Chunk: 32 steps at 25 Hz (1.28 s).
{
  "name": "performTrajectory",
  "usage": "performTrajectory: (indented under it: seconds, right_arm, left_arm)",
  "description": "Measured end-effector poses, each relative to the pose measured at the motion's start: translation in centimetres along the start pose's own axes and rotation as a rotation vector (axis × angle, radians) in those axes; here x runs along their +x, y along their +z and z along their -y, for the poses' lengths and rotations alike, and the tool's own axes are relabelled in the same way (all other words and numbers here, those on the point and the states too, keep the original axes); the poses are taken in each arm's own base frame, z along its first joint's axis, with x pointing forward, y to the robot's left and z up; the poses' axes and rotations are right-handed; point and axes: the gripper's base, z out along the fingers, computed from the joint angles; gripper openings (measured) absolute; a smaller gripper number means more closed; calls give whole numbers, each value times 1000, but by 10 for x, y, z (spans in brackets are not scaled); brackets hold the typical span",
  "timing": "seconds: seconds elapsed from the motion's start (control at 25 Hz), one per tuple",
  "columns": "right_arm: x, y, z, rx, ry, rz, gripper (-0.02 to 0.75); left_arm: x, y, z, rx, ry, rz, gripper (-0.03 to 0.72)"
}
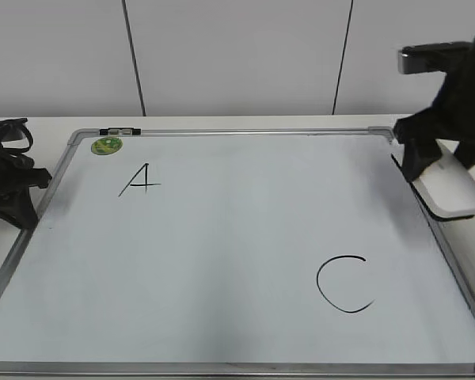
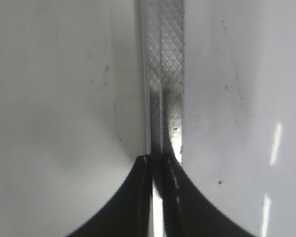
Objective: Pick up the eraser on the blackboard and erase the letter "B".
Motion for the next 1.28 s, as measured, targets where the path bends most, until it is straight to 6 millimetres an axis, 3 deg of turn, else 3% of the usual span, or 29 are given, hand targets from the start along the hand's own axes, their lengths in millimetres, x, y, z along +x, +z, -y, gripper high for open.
performTrajectory:
  seconds: [0.2, 0.4, 0.72, 1.28]
  right_arm:
    - [21, 23, 19, -4, 75, -16, 545]
    - [16, 36, 21, -18, 99, 20, 545]
    - [9, 78, 22, -22, 126, 2, 545]
    - [5, 98, 22, -24, 163, 12, 558]
  left_arm:
    - [0, 0, 0, 0, 0, 0, 11]
    - [0, 0, 0, 1, -1, 0, 11]
    - [0, 0, 0, 1, -1, 0, 11]
    - [0, 0, 0, 1, -1, 0, 12]
